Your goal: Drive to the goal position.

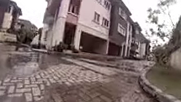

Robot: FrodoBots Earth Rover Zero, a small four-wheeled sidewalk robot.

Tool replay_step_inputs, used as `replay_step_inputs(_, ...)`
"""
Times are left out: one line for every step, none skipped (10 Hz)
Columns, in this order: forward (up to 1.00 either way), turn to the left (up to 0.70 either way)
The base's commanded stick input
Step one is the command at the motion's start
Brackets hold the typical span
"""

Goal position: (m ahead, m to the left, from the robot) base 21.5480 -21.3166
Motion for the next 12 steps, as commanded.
replay_step_inputs(0.50,0.00)
replay_step_inputs(0.50,0.00)
replay_step_inputs(0.50,0.00)
replay_step_inputs(0.50,0.00)
replay_step_inputs(0.50,0.00)
replay_step_inputs(0.50,0.00)
replay_step_inputs(0.50,0.00)
replay_step_inputs(0.50,0.00)
replay_step_inputs(0.50,0.00)
replay_step_inputs(0.50,0.00)
replay_step_inputs(0.50,0.00)
replay_step_inputs(0.50,0.00)
